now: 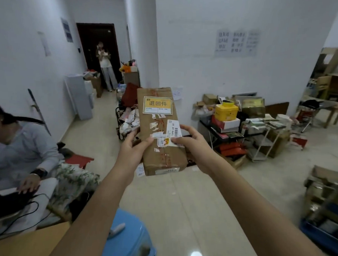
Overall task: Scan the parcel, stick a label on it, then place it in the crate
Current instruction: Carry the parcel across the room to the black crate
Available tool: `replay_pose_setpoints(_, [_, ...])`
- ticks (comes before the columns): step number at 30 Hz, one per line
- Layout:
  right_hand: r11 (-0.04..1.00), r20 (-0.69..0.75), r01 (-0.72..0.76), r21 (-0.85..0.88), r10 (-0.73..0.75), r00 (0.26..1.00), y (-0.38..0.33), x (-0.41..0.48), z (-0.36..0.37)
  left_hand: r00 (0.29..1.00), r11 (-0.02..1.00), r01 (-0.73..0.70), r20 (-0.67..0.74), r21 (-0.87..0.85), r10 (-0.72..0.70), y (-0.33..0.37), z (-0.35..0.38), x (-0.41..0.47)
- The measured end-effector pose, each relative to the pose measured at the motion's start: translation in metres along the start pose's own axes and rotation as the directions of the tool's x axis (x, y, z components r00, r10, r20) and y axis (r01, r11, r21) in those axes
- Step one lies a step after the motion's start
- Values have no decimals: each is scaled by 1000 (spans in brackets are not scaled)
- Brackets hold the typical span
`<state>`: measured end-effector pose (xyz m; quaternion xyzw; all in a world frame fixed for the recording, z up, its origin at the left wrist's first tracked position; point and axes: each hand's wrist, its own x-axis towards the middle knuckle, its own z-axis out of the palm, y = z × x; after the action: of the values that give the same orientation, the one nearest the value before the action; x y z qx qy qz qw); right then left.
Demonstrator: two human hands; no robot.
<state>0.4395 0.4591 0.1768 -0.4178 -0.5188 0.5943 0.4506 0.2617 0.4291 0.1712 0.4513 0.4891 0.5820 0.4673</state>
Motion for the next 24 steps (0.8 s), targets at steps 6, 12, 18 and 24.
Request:
replay_pose_setpoints(6, [1000, 48, -9, 11, 8, 999, 1, 34, -62, 998, 999, -39, -40, 31, 40, -11, 57, 35])
replay_pose_setpoints(12, [999, 3, 38, -16, -38, 999, -10, 55, -132, 998, 997, -69, -11, 37, 70, -20, 124, 65])
replay_pose_setpoints(18, [999, -61, 43, -9, -44, 997, -7, 77, -189, 997, 996, -64, 52, 64, 60, -36, 175, 99])
replay_pose_setpoints(24, [999, -118, 36, 20, -34, 992, 0, 111, -229, 993, 993, -73, 97, 91, 64, -52, 209, 146])
